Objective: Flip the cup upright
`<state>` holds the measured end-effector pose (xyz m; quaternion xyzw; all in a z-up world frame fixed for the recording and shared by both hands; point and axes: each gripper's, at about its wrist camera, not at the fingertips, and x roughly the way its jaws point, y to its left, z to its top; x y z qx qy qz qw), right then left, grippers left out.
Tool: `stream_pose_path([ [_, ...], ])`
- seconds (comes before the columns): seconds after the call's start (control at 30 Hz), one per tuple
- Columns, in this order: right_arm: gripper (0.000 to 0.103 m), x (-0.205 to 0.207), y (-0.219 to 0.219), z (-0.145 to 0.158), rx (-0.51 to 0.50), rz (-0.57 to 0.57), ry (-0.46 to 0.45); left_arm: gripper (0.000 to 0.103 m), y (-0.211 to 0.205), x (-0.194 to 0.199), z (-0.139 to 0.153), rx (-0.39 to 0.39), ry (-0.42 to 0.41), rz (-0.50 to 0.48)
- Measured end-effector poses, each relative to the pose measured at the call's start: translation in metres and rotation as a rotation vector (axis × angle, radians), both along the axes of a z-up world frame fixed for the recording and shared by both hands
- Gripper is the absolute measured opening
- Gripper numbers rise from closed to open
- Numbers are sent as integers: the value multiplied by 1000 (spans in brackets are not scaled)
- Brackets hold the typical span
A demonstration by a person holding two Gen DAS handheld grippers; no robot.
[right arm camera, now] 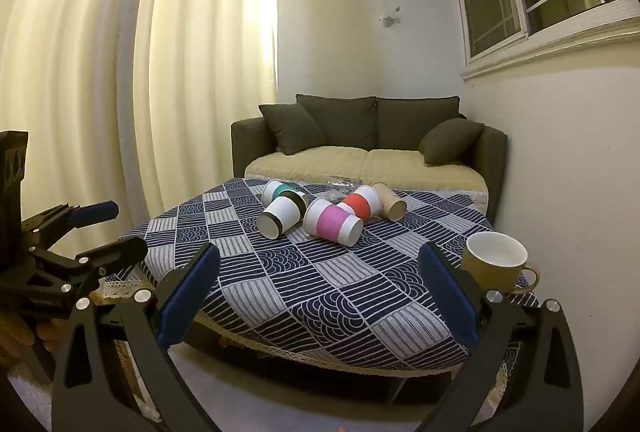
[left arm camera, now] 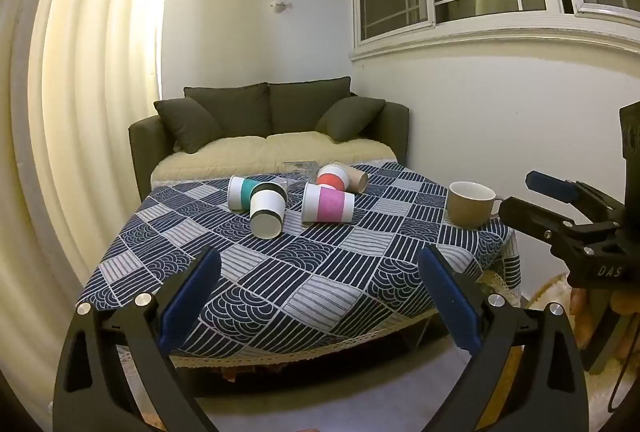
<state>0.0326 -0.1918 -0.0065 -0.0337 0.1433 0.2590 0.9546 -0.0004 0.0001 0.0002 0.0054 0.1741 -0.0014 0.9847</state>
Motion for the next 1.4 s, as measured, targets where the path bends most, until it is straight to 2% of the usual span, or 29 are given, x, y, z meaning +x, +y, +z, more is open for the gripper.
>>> stream_pose_path([
  [1.4,98,1,-2,-2,-3,0,10,96,-2,1,2,7,13,-2],
])
